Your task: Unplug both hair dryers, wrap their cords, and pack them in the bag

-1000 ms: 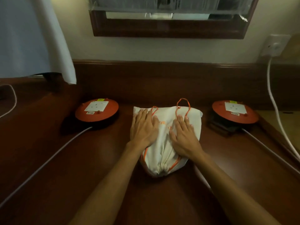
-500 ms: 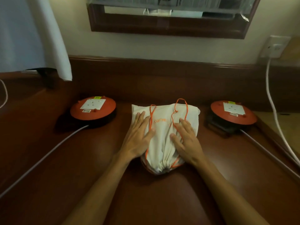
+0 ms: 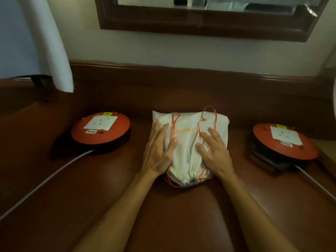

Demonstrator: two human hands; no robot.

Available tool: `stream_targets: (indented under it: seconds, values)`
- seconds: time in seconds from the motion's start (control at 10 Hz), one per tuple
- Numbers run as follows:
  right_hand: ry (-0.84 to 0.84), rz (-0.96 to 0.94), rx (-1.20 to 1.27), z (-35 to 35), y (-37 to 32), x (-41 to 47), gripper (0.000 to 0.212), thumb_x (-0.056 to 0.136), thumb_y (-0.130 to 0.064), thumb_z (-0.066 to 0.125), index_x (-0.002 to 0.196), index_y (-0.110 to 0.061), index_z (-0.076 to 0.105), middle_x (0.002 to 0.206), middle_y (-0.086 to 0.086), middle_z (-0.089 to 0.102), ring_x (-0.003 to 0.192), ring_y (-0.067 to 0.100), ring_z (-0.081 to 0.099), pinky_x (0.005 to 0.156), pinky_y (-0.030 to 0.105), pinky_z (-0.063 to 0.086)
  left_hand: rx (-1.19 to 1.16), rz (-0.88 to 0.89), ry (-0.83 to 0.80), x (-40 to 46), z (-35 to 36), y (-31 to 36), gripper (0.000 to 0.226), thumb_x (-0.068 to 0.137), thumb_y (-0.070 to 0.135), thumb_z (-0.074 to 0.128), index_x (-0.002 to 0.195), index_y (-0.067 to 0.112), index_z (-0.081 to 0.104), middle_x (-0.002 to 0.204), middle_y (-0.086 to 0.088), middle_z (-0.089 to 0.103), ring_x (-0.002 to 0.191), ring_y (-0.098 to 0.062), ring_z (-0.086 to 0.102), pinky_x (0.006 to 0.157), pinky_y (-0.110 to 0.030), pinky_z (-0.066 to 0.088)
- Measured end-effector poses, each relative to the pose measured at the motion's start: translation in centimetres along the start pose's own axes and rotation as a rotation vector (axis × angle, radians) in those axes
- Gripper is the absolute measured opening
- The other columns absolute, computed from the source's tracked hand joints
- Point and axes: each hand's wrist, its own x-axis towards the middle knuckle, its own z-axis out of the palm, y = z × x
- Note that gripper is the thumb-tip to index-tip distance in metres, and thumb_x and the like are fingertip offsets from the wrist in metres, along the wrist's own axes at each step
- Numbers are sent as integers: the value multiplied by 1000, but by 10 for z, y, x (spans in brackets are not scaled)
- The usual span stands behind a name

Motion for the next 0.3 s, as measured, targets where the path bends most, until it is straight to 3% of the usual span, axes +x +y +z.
stream_targets:
  seconds: [0.1, 0.2, 0.3]
  values:
    - [-1, -5, 24, -4, -4, -2, 57, 94, -55, 56, 148, -41, 43, 166, -12, 21, 154, 11, 11, 121, 47, 24, -92, -33, 88, -2, -5, 5, 72, 94, 68, 27, 158, 36, 24, 169, 14, -2, 153, -1, -6, 121, -27, 7]
    - [107, -4, 191, -12, -10, -10, 71, 90, -68, 52, 153, -42, 33, 167, -12, 17, 154, 7, 7, 121, 35, 15, -196, -117, 131, -6, -12, 6, 67, 98, 63, 24, 157, 32, 30, 169, 8, 8, 154, -8, 8, 122, -32, 15]
    - [383, 122, 399, -28, -19, -24, 67, 96, -61, 45, 155, -29, 35, 164, -5, 27, 152, 10, 20, 121, 31, 18, -134, -272, 167, -20, -25, 6, 48, 105, 48, 36, 148, 27, 46, 168, 5, 14, 153, -18, 20, 116, -32, 22]
